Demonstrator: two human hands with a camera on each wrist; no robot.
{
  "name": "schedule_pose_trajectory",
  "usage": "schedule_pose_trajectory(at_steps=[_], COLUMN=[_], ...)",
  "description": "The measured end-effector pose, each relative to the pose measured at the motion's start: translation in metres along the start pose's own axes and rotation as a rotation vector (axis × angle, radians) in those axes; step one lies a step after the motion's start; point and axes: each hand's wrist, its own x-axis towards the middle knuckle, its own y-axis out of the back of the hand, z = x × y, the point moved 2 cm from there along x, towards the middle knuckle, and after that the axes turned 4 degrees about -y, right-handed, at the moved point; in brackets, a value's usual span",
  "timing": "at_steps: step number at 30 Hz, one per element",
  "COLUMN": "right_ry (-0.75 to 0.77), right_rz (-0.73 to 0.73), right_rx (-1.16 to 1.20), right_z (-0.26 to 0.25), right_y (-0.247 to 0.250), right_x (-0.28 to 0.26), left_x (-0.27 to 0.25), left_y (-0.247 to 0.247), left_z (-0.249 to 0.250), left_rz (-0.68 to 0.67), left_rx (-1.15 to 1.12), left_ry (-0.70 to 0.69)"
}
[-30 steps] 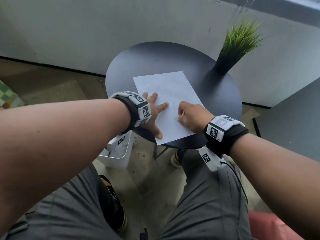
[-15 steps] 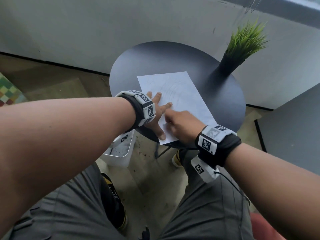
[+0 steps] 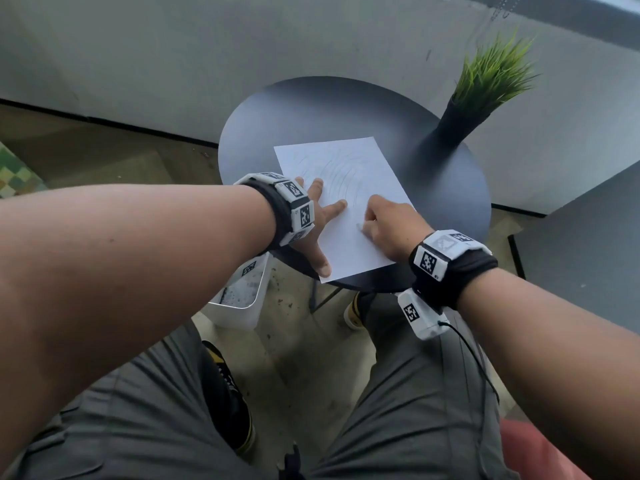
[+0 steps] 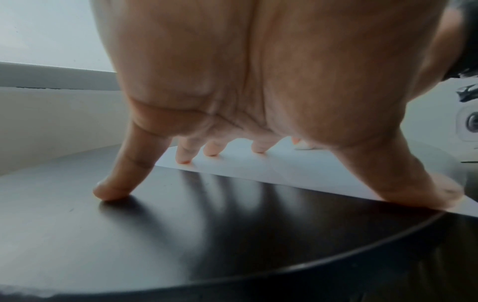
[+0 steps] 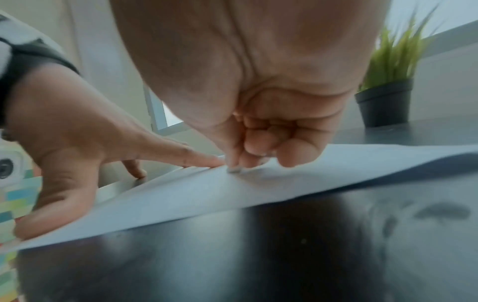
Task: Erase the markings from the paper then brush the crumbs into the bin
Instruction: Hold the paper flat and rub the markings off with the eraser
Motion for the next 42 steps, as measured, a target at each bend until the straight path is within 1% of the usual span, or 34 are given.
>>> schedule_pose_trajectory(at_steps=[1, 2, 4, 5, 6, 7, 9, 10, 11, 12, 14, 15, 16, 17, 19, 20, 21, 22, 24, 25, 26, 27, 29, 30, 31, 32, 35, 36, 37, 38, 40, 41, 42], right_ry=[-0.028, 0.028, 0.257, 0.345, 0.348, 0.279, 0.029, -0.059, -0.069, -0.004, 0.231, 0.306, 0.306, 0.231, -0.001, -0.075, -0.071, 0.000, 0.246, 0.319, 0.322, 0.241, -0.019, -0.111, -0.127, -0.074, 0.229, 0.262, 0.224, 0.131, -0.072, -0.132, -0.132], right_rz=[0.013, 0.005, -0.079, -0.122, -0.141, -0.129, -0.041, 0.006, 0.027, 0.019, -0.081, -0.127, -0.150, -0.142, -0.052, -0.006, 0.011, -0.005, -0.101, -0.149, -0.166, -0.154, -0.077, -0.039, -0.023, -0.032, -0.153, -0.181, -0.188, -0.179, -0.098, -0.053, -0.031], right_rx=[-0.008, -0.032, -0.062, -0.059, -0.045, -0.028, 0.016, 0.021, 0.013, -0.003, -0.019, -0.027, -0.024, -0.011, 0.035, 0.032, 0.008, -0.008, -0.010, -0.009, -0.004, 0.008, 0.047, 0.041, 0.022, 0.010, -0.018, -0.014, 0.001, 0.030, 0.052, 0.038, 0.025], right_z=[0.000, -0.008, -0.030, -0.034, -0.031, -0.024, -0.002, 0.004, 0.002, -0.007, -0.028, -0.030, -0.025, -0.015, 0.010, 0.016, 0.014, 0.003, -0.023, -0.028, -0.023, -0.013, 0.015, 0.024, 0.023, 0.013, -0.020, -0.018, -0.008, 0.006, 0.033, 0.039, 0.035], right_y=[0.000, -0.004, -0.017, -0.022, -0.019, -0.014, -0.004, -0.003, -0.005, -0.011, -0.025, -0.027, -0.023, -0.015, -0.002, 0.000, -0.001, -0.007, -0.023, -0.028, -0.026, -0.020, -0.004, 0.000, -0.001, -0.004, -0.026, -0.026, -0.020, -0.012, 0.001, 0.002, 0.000], right_x=[-0.003, -0.008, -0.027, -0.035, -0.035, -0.028, -0.010, -0.007, -0.011, -0.016, -0.036, -0.042, -0.040, -0.032, -0.014, -0.012, -0.016, -0.022, -0.044, -0.052, -0.050, -0.041, -0.022, -0.018, -0.020, -0.026, -0.052, -0.053, -0.048, -0.039, -0.024, -0.022, -0.024], left_x=[0.001, 0.002, 0.004, 0.003, 0.003, 0.002, 0.002, 0.002, 0.002, 0.003, 0.004, 0.004, 0.004, 0.004, 0.004, 0.004, 0.005, 0.005, 0.005, 0.005, 0.005, 0.004, 0.004, 0.003, 0.003, 0.003, 0.004, 0.004, 0.003, 0.003, 0.002, 0.002, 0.002], left_y=[0.000, -0.001, -0.002, -0.001, -0.001, -0.001, 0.000, 0.000, 0.001, 0.001, 0.001, 0.001, 0.001, 0.002, 0.003, 0.003, 0.003, 0.003, 0.002, 0.002, 0.002, 0.003, 0.003, 0.003, 0.003, 0.003, 0.001, 0.001, 0.002, 0.002, 0.003, 0.002, 0.002], left_z=[0.000, 0.000, -0.001, -0.001, 0.000, 0.000, 0.001, 0.001, 0.001, 0.001, 0.001, 0.001, 0.002, 0.002, 0.002, 0.002, 0.002, 0.002, 0.001, 0.001, 0.002, 0.002, 0.002, 0.002, 0.002, 0.002, 0.002, 0.003, 0.003, 0.004, 0.003, 0.002, 0.002], left_rz=[0.000, -0.002, -0.005, -0.003, -0.004, -0.007, -0.014, -0.019, -0.021, -0.020, -0.024, -0.028, -0.031, -0.031, -0.029, -0.029, -0.030, -0.032, -0.040, -0.046, -0.050, -0.050, -0.038, -0.032, -0.029, -0.029, -0.041, -0.044, -0.046, -0.044, -0.036, -0.034, -0.033], left_rx=[0.006, 0.006, 0.011, 0.017, 0.022, 0.024, 0.020, 0.016, 0.015, 0.019, 0.032, 0.034, 0.033, 0.031, 0.028, 0.026, 0.027, 0.028, 0.031, 0.030, 0.030, 0.032, 0.034, 0.034, 0.038, 0.045, 0.056, 0.058, 0.059, 0.059, 0.062, 0.063, 0.060], left_ry=[0.001, 0.006, 0.006, 0.002, -0.002, 0.000, 0.011, 0.012, 0.012, 0.014, 0.016, 0.016, 0.016, 0.015, 0.010, 0.008, 0.007, 0.008, 0.013, 0.014, 0.012, 0.008, 0.002, 0.002, 0.003, 0.004, 0.012, 0.011, 0.007, 0.004, 0.004, 0.004, 0.003])
